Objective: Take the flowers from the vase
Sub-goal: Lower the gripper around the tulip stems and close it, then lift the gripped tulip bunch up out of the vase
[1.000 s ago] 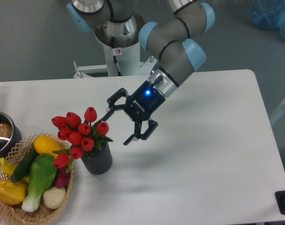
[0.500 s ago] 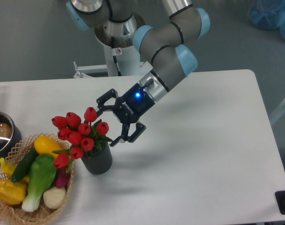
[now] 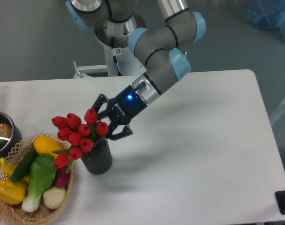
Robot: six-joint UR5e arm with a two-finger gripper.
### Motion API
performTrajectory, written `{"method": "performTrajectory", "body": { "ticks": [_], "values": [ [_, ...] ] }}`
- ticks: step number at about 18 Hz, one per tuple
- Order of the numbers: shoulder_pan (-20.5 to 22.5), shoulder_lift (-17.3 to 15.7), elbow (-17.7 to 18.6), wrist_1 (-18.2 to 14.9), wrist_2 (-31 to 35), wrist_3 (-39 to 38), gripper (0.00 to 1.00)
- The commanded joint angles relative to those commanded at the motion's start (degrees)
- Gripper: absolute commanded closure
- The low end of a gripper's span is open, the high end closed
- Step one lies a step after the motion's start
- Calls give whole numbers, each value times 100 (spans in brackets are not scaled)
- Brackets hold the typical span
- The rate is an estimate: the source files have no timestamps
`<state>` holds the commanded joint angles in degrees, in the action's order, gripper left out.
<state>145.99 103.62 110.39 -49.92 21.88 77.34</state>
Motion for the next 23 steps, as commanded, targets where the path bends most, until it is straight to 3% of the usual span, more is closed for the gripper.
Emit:
{"method": "performTrajectory", "body": {
  "ticks": [9,23],
  "values": [
    [70,-44,35,-9,-35,-18,100],
    [413,-369,-26,0,-1054,-79,100]
  ]
}}
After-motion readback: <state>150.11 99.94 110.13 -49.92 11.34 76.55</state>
